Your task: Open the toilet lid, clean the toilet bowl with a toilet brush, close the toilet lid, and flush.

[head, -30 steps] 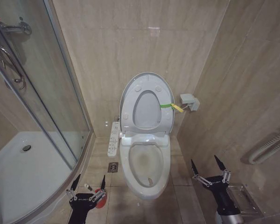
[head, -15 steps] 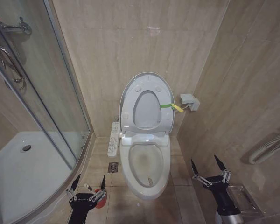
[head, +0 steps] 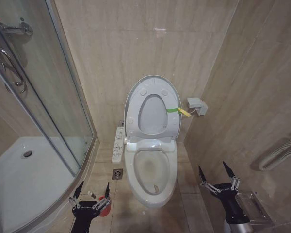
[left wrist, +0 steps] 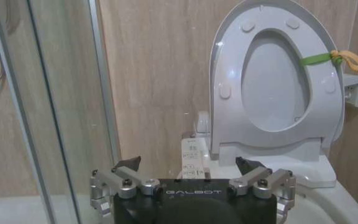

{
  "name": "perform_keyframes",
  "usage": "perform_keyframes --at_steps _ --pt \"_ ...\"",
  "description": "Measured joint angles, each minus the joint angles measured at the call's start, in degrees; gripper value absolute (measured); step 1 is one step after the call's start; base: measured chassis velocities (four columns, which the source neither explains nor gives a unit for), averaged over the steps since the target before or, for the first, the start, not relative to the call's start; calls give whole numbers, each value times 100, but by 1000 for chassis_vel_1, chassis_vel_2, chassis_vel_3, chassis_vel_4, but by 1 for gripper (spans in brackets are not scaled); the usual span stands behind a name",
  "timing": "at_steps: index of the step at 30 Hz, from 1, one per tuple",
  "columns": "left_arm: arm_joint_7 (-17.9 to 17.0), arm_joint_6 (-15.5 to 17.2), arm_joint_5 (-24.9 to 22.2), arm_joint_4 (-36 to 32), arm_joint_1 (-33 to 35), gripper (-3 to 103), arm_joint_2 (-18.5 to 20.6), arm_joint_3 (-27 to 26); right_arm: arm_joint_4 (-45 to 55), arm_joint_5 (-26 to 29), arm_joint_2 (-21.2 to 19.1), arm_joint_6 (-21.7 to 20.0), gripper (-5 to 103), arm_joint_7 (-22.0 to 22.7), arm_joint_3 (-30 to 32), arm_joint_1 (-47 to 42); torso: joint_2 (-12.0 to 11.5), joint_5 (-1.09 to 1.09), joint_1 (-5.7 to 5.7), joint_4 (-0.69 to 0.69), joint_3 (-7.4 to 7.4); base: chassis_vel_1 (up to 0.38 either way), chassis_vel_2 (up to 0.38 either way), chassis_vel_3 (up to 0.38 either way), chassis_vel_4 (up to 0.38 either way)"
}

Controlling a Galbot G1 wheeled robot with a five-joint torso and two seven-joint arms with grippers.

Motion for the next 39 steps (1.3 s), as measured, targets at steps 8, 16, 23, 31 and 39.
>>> perform_keyframes --at_steps 8,16,23,31,39 --pt "0 0 0 0 0 99 0 0 0 0 0 0 100 0 0 0 0 0 0 0 0 0 0 0 0" --pt "0 0 0 0 0 99 0 0 0 0 0 0 100 0 0 0 0 0 0 0 0 0 0 0 0" --pt "0 0 0 0 0 99 0 0 0 0 0 0 100 0 0 0 0 0 0 0 0 0 0 0 0" --pt "0 0 0 0 0 99 0 0 0 0 0 0 100 0 1 0 0 0 0 0 0 0 0 0 0" --pt "0 0 0 0 0 99 0 0 0 0 0 0 100 0 0 0 0 0 0 0 0 0 0 0 0"
